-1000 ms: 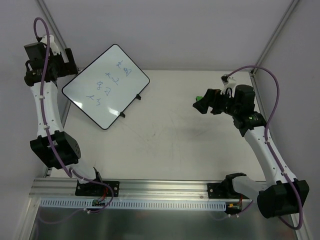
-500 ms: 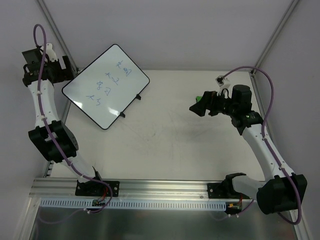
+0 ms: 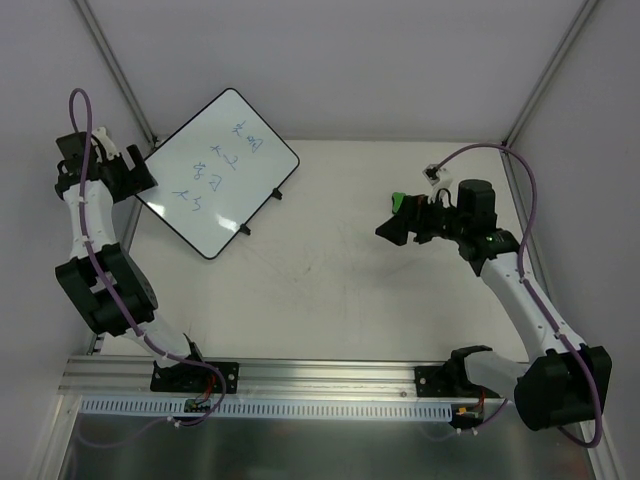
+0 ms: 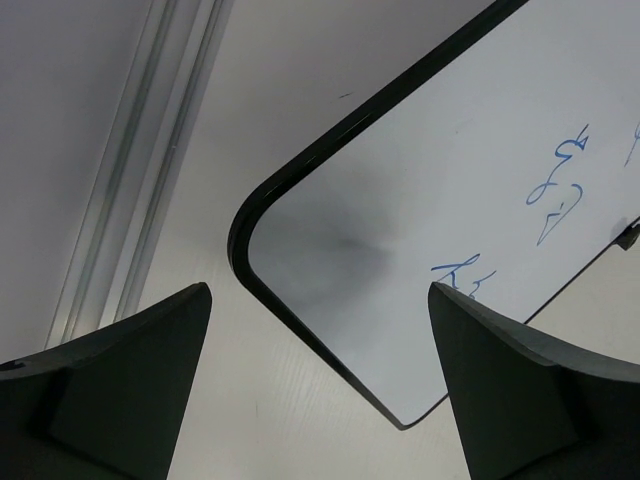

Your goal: Erase the whiteboard

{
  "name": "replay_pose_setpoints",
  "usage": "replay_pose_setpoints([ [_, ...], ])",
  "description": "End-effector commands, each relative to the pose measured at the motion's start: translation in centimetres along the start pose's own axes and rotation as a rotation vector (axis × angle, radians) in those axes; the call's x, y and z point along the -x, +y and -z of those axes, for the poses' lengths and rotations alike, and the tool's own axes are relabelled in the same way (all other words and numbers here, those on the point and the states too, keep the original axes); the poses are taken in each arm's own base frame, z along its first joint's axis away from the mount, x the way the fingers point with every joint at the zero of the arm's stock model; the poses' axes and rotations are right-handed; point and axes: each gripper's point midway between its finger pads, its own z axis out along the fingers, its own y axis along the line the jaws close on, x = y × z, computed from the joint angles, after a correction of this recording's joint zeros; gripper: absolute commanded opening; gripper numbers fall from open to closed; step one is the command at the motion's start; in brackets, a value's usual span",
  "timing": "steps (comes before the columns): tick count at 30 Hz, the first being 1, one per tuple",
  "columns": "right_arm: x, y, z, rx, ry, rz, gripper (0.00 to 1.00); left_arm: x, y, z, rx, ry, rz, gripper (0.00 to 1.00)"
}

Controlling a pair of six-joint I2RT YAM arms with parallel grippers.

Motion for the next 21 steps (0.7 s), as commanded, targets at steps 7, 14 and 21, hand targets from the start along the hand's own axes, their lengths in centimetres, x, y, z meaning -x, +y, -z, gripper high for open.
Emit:
replay_pose_setpoints([
  [7, 0.4, 1.6, 0.6, 0.056, -0.040, 0.090, 0.99, 1.1, -2.4, 0.4, -0.121, -0.071, -0.010, 0.88],
  [14, -0.2, 1.8, 0.7, 0.064, -0.034, 0.107, 0.99, 0.7, -2.4, 0.0, -0.142, -0.080, -0.037, 0.84],
  [21, -0.5, 1.9, 0.6, 0.075, -0.029, 0.116, 0.99, -0.6, -1.5, -0.9, -0.127, -0.069, -0.030, 0.82],
])
